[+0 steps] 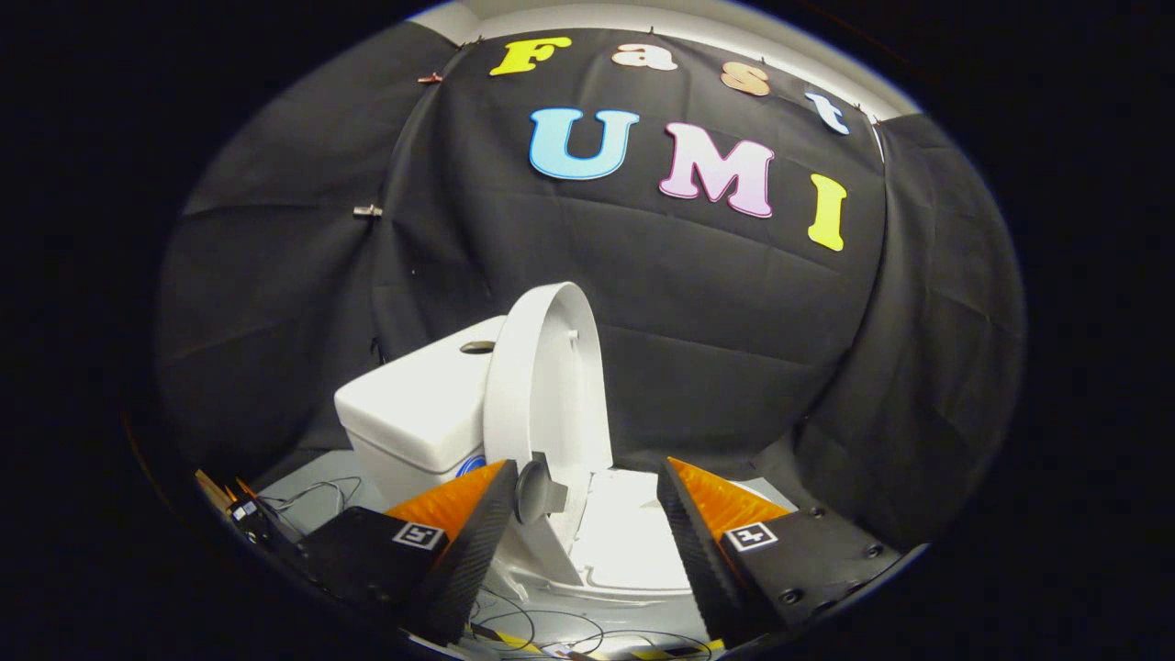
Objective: Open the toilet lid.
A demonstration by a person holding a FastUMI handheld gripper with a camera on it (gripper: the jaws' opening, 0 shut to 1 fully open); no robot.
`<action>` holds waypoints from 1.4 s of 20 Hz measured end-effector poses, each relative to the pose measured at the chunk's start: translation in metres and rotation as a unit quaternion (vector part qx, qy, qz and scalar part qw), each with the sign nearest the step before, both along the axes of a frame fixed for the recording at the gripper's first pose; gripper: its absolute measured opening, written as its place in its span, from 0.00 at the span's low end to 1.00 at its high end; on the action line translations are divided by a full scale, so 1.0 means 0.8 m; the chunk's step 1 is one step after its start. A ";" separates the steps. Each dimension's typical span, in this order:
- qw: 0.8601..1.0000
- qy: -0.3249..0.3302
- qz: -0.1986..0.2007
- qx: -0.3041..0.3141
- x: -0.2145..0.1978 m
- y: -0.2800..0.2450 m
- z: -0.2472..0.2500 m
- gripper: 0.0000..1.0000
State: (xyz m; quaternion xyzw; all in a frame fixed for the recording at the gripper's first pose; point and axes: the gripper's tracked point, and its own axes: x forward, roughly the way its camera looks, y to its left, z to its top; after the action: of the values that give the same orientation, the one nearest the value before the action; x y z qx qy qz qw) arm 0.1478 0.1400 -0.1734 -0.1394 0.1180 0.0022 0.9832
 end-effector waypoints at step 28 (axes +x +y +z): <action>0.980 -0.188 0.022 0.064 -0.252 -0.131 0.313 0.98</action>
State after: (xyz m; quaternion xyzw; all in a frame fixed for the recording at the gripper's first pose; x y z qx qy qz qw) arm -0.0535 0.0356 0.0773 -0.0766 -0.0727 0.0049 0.9944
